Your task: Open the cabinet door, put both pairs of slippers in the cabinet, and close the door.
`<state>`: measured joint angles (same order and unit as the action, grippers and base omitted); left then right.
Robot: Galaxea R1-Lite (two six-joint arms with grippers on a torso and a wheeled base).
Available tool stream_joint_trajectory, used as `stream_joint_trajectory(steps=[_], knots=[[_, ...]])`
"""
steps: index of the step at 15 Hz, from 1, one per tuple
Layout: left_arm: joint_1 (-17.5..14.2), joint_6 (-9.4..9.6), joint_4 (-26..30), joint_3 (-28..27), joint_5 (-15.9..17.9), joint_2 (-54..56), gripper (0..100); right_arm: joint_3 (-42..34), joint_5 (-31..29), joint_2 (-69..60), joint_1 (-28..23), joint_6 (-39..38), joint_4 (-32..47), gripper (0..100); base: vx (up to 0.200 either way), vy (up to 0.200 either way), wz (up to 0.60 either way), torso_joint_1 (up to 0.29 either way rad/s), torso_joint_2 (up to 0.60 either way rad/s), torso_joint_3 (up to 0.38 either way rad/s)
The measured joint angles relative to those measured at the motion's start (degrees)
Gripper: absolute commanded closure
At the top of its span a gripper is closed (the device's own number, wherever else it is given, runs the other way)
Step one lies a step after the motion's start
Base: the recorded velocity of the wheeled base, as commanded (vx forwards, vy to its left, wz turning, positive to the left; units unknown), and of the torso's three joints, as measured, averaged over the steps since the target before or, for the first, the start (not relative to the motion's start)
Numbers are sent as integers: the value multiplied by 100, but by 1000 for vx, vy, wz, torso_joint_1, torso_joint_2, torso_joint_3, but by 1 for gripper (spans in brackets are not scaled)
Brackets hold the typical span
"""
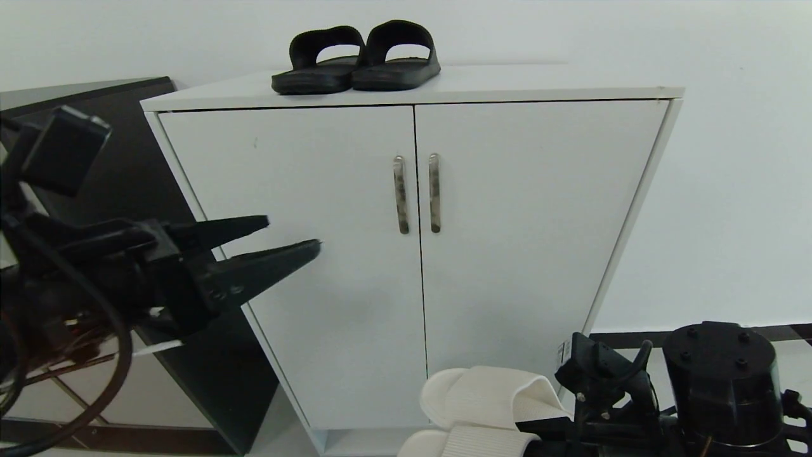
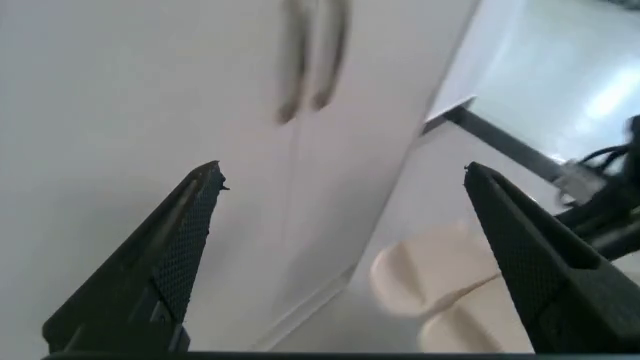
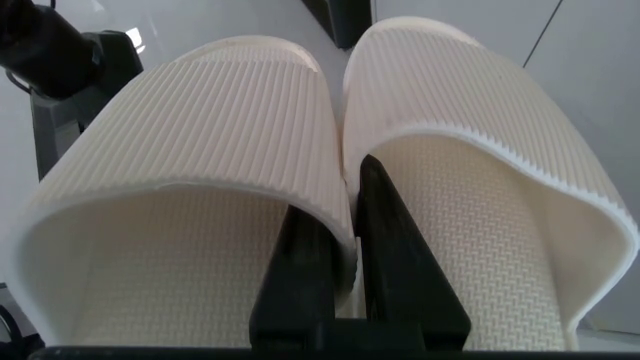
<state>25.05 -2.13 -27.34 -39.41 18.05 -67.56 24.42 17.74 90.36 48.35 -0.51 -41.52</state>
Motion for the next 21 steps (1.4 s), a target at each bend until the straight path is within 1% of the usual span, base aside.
stream_joint_trajectory(steps=[2, 3, 4, 5, 6, 7, 8, 9, 10, 11, 12, 14, 16, 18, 21], knots=[[577, -16, -35, -483, -145, -529, 0, 0, -1, 41, -6, 7, -33, 100, 0, 0, 0, 0, 0, 0], [819, -60, -21, -722, -152, -816, 0, -4, -6, 55, -1, 5, -38, 100, 0, 0, 0, 0, 0, 0], [973, -117, -27, -940, -133, -1047, 0, -13, -11, 66, -1, 7, -38, 100, 0, 0, 0, 0, 0, 0], [1102, -216, -29, -1207, -16, -1320, 0, -17, -9, 71, 0, 7, -40, 100, 0, 0, 0, 0, 0, 0], [1182, -333, -32, -1469, 250, -1570, 0, -24, -11, 77, -1, 7, -38, 100, 0, 0, 0, 0, 0, 0], [1224, -514, -32, -1707, 679, -1771, 0, -24, -17, 77, -6, 7, -40, 100, 0, 0, 0, 0, 0, 0], [1237, -768, -27, -1908, 1050, -1940, 0, -24, -20, 77, -1, 7, -40, 100, 0, 0, 0, 0, 0, 0], [1207, -1111, -29, -2087, 1495, -2070, 0, -28, -26, 77, 0, 7, -40, 100, 0, 0, 0, 0, 0, 0], [1158, -1325, -32, -2186, 1755, -2152, 0, -33, -26, 77, -6, 7, -40, 100, 0, 0, 0, 0, 0, 0], [1111, -1510, -33, -2244, 1933, -2213, 0, -33, -23, 79, -11, 7, -40, 100, 0, 0, 0, 0, 0, 0], [1078, -1543, -44, -2276, 1905, -2267, 0, -33, -22, 90, -11, 7, -40, 100, 0, 0, 0, 0, 0, 0], [975, -1546, -128, -2317, 1714, -2387, 0, -26, -20, 110, -11, 59, -40, 100, 0, 0, 0, 0, 0, 0], [874, -1510, -266, -2382, 1235, -2530, 0, -24, -15, 137, -11, 119, -40, 100, 0, 0, 0, 0, 0, 0], [763, -1306, -286, -2448, 890, -2678, 0, -24, -17, 151, -11, 122, -38, 100, 0, 0, 0, 0, 0, 0], [672, -1097, -374, -2492, 644, -2910, 0, -26, -17, 157, -22, 122, -40, 100, 0, 0, 0, 0, 0, 0]])
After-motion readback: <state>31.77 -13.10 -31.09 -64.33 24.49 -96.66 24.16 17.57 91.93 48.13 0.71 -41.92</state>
